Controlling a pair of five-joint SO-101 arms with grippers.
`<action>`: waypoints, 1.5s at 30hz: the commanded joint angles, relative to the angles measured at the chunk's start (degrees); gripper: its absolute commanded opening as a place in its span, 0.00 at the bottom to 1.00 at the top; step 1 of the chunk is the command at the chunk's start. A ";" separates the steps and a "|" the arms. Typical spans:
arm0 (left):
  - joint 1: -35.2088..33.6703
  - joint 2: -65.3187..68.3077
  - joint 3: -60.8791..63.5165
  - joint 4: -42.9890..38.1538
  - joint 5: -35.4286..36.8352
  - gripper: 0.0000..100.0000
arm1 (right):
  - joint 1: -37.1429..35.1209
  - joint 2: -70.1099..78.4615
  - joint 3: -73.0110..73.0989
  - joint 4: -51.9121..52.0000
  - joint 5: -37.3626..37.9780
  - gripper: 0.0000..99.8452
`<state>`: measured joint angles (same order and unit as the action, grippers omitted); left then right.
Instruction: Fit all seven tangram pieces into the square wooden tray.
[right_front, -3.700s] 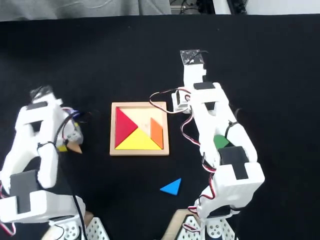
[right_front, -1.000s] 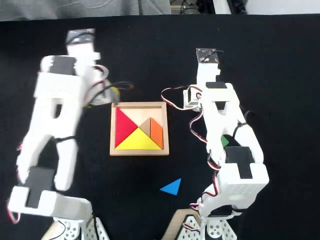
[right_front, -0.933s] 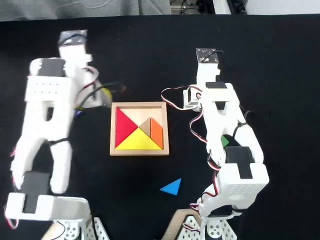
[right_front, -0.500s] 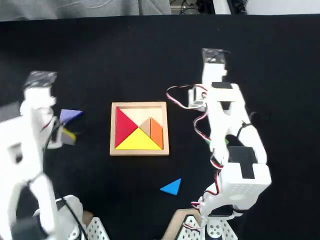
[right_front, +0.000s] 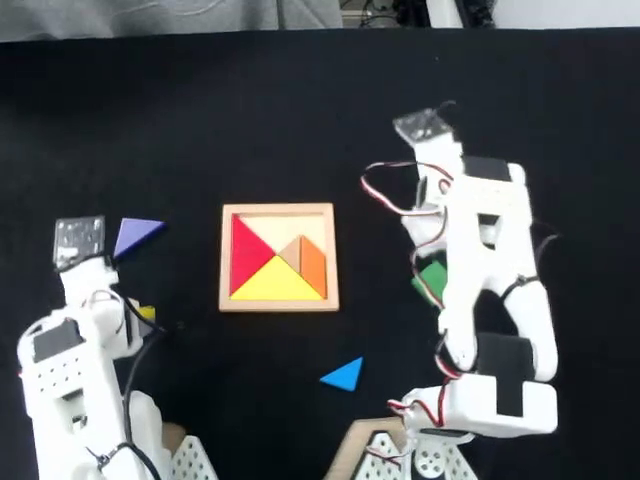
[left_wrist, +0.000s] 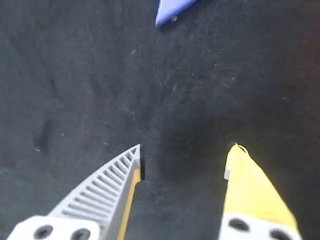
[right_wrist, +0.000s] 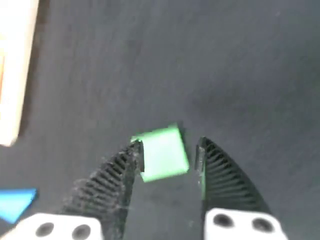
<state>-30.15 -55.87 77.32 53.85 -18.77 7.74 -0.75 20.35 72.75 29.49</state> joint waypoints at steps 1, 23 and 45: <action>-2.15 -1.76 2.77 -5.98 6.42 0.27 | 1.67 -5.41 -0.40 8.44 5.19 0.18; -0.66 -9.32 6.90 -6.07 6.59 0.27 | 1.49 -15.69 22.90 -5.98 16.35 0.40; -0.40 -9.32 6.99 -6.15 6.59 0.27 | 3.16 13.49 3.82 -7.82 16.00 0.05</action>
<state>-31.30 -64.57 84.62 48.48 -12.53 10.20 12.09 25.01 65.01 46.02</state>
